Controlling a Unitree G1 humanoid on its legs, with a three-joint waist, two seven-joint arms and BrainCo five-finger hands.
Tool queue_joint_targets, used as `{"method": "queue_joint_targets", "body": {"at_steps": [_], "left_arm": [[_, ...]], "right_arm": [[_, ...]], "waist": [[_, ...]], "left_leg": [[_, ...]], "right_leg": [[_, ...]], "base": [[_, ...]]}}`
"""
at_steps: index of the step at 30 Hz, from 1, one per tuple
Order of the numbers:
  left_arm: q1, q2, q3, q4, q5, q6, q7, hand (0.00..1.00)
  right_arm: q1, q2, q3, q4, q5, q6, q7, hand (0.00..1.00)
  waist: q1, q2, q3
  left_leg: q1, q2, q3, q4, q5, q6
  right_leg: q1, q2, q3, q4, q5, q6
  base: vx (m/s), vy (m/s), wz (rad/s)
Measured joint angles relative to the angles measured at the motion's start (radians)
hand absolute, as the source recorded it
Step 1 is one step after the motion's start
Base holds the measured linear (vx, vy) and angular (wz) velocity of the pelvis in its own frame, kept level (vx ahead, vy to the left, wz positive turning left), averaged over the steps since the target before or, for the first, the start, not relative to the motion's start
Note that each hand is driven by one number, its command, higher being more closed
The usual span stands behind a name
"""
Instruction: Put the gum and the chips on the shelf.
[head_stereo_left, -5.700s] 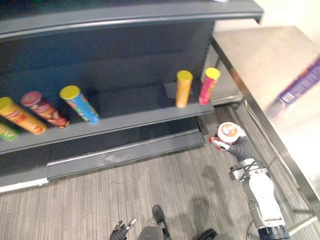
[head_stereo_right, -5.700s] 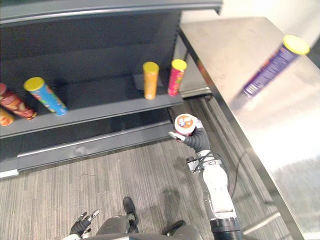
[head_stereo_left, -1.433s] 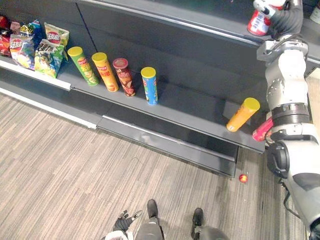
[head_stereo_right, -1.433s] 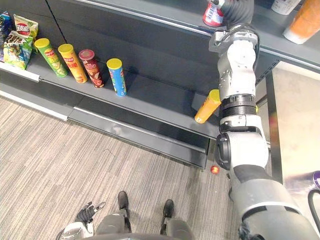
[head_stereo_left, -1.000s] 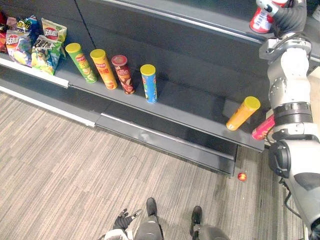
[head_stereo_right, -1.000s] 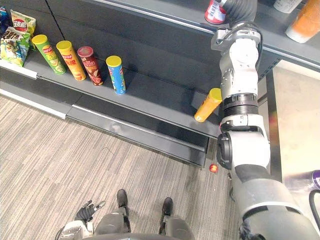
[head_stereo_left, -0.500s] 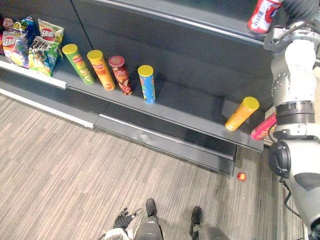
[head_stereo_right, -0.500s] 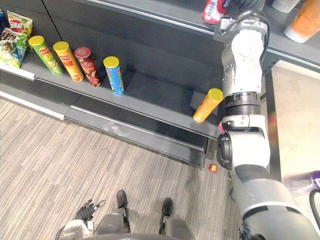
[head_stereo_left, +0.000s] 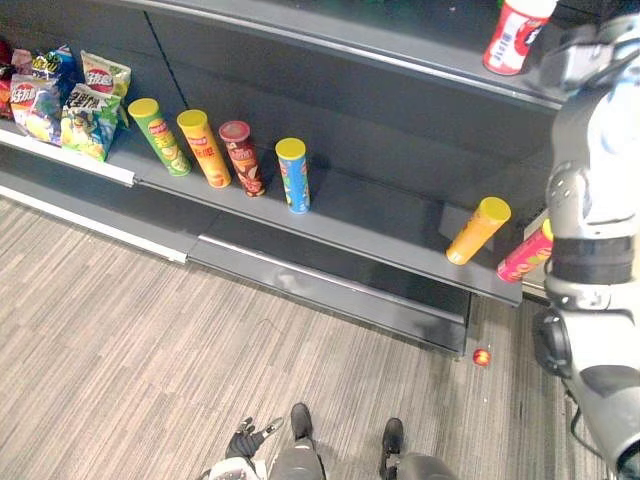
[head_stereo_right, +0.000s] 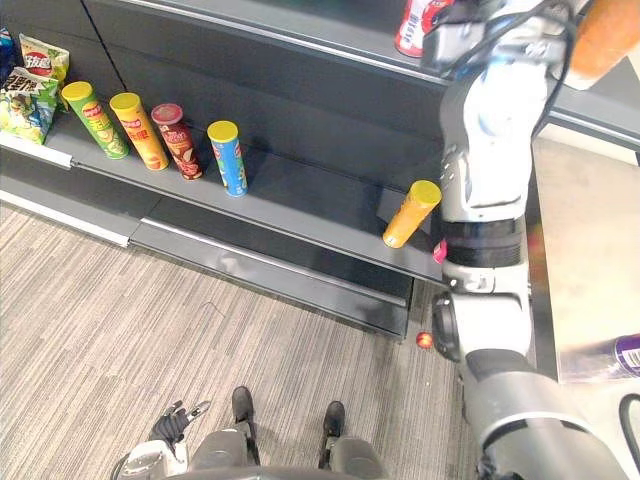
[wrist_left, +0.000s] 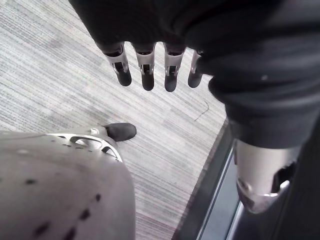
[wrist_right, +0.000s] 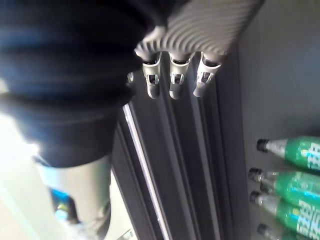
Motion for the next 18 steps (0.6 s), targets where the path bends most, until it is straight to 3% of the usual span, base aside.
{"method": "queue_joint_targets", "body": {"at_steps": [4, 11, 18], "left_arm": [[0.001, 0.000, -0.001, 0.000, 0.002, 0.006, 0.004, 0.00], [0.016, -0.002, -0.001, 0.009, 0.004, 0.004, 0.008, 0.00], [0.020, -0.001, 0.001, 0.013, 0.004, 0.002, 0.009, 0.00]], "right_arm": [[0.127, 0.063, 0.114, -0.120, 0.002, -0.017, 0.039, 0.00], [0.496, 0.187, 0.379, -0.238, 0.077, -0.021, 0.198, 0.00], [0.791, 0.212, 0.514, -0.221, 0.120, -0.014, 0.298, 0.00]], "waist": [[-0.007, -0.002, -0.007], [-0.012, -0.014, -0.045], [-0.016, -0.014, -0.048]], "left_leg": [[0.006, 0.003, 0.017, 0.000, -0.002, -0.002], [0.016, 0.009, 0.026, 0.000, -0.010, -0.013], [0.019, 0.009, 0.034, 0.000, -0.016, -0.016]], "right_leg": [[-0.001, 0.002, 0.012, 0.000, 0.000, 0.000], [0.001, 0.008, 0.028, 0.000, -0.002, -0.002], [-0.004, 0.008, 0.042, 0.004, -0.006, 0.004]], "base": [[0.02, -0.001, -0.08], [0.02, -0.009, -0.07], [0.01, 0.000, -0.03]]}}
